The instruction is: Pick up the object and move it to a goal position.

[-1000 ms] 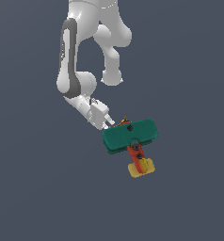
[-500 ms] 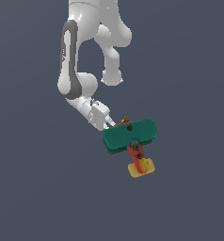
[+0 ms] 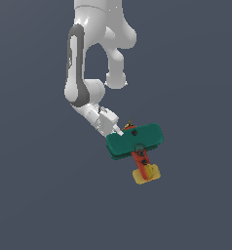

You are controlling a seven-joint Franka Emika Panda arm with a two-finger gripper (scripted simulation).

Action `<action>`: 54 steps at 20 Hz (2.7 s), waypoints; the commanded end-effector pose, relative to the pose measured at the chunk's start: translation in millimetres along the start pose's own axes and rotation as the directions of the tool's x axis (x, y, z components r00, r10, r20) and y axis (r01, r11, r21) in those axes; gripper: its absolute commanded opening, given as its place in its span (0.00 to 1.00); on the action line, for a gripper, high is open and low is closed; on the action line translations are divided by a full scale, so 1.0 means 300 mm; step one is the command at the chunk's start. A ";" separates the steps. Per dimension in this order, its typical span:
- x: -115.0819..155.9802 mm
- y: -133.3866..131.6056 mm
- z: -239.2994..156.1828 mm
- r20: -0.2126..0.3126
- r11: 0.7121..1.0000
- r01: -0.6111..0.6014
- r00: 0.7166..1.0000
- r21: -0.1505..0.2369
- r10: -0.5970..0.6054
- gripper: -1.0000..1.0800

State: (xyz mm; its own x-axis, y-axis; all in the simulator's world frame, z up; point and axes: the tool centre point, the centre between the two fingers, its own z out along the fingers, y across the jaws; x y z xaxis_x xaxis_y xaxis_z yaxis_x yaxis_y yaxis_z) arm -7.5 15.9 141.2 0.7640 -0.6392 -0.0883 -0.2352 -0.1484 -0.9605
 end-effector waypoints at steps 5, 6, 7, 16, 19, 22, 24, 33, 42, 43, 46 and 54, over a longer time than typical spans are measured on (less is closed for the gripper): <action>0.000 -0.001 0.003 0.000 1.000 0.000 1.000 0.000 0.000 0.00; 0.000 -0.001 0.003 0.000 1.000 0.000 1.000 0.000 0.000 0.00; 0.001 0.000 0.000 -0.001 1.000 0.000 1.000 0.000 0.000 0.00; -0.013 -0.062 -0.021 -0.001 1.000 0.000 1.000 0.000 0.000 0.00; -0.025 -0.110 -0.036 -0.001 1.000 0.000 1.000 0.000 0.000 0.00; -0.039 -0.174 -0.058 -0.001 1.000 0.000 1.000 0.000 0.000 0.00; -0.051 -0.225 -0.074 -0.001 1.000 0.000 1.000 0.000 0.000 0.00; -0.115 -0.519 -0.169 -0.003 1.000 0.001 1.000 -0.001 -0.001 0.00; -0.170 -0.794 -0.256 -0.004 1.000 0.001 1.000 -0.001 -0.001 0.00; -0.174 -0.818 -0.263 -0.004 1.000 0.001 1.000 -0.001 -0.001 0.00; -0.185 -0.881 -0.281 -0.003 1.000 0.001 1.000 -0.001 -0.001 0.00; -0.200 -0.974 -0.309 -0.002 1.000 0.001 1.000 -0.001 -0.001 0.00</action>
State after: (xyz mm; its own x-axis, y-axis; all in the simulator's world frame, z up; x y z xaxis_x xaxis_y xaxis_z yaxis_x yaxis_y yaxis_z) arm -40.2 27.6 445.0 0.7630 -0.6401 -0.0900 -0.2390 -0.1499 -0.9594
